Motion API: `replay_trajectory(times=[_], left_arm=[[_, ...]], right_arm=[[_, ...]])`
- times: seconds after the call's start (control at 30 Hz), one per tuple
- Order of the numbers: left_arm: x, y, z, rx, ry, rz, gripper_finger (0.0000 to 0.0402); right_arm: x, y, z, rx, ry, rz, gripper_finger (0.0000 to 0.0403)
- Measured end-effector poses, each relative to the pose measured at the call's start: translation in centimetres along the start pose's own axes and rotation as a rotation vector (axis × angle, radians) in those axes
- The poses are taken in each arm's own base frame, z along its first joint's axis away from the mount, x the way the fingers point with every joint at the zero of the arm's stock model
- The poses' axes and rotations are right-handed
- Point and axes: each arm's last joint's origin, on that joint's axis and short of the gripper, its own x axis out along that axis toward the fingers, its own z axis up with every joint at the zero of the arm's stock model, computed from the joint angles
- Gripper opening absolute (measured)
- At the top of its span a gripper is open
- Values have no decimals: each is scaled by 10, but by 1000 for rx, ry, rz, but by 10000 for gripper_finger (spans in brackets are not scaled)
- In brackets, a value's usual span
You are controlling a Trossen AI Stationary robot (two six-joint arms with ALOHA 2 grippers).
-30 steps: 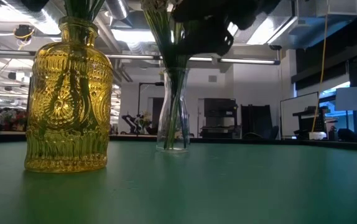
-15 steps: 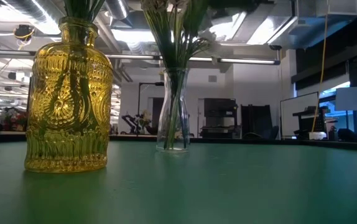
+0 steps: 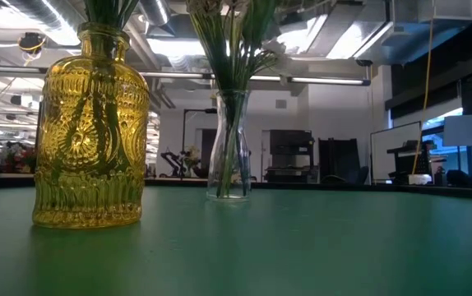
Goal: Sort flowers into vase by color
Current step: Return to Home Position
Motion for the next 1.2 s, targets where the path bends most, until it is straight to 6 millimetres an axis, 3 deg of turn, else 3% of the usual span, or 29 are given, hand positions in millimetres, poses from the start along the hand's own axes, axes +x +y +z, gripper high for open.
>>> replay_trajectory(times=[0.23, 0.47, 0.8, 1.2], left_arm=[[-6, 21, 0, -7, -32, 47, 221], [2, 29, -18, 7, -2, 72, 221], [-15, 37, -48, -57, -71, 50, 221], [-12, 36, -115, -137, -122, 2, 221]], right_arm=[[-26, -46, -26, 93, -141, -33, 344], [-34, -65, -61, 115, -275, 0, 344], [-44, -71, -88, 175, -306, -9, 341], [-22, -61, -138, 208, -320, -3, 280]])
